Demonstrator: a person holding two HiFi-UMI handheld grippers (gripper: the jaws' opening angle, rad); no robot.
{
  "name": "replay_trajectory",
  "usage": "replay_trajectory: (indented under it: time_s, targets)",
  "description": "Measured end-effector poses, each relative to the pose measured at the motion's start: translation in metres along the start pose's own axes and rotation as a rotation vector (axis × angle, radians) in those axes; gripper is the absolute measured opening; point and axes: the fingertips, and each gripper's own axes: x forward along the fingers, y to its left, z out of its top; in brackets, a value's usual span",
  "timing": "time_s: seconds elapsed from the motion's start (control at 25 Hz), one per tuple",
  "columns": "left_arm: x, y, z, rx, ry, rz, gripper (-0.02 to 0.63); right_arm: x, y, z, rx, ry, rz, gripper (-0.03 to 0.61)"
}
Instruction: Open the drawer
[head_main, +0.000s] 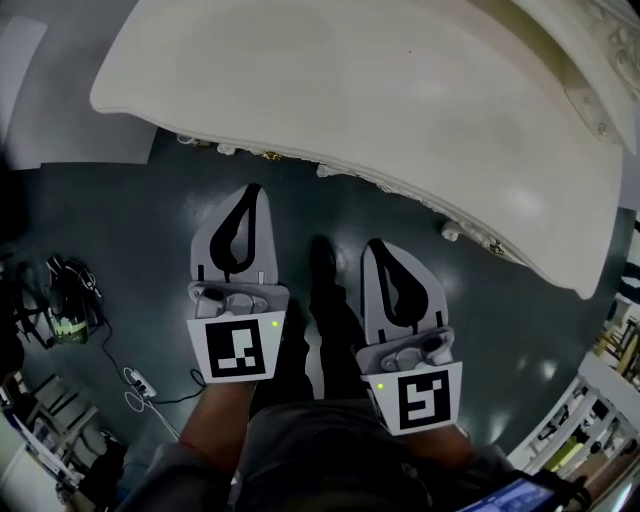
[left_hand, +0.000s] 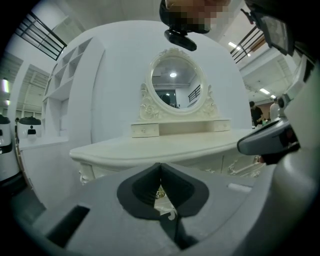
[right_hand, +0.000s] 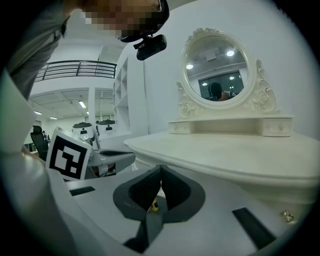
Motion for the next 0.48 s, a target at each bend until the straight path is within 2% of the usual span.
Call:
replay_trajectory:
  time_s: [0.16,0.32,0.48]
  targets:
    - [0.007,0.004,-0.012,-0.005,-0.041,0.025,0.017,0.002,0.003,-0.012,0.005,0.015,0.01,0.014]
    - [0.014,0.001,-0.026,0.002,-0.044,0.011,0.031,0.005,0.004,-0.02,0.008,0.03,0.019,0.014]
    - [0.022,-0.003,-0.033,-0.052,-0.052,-0.014,0.162,0.006,0.002,-0.026,0.012,0.041,0.017,0.014]
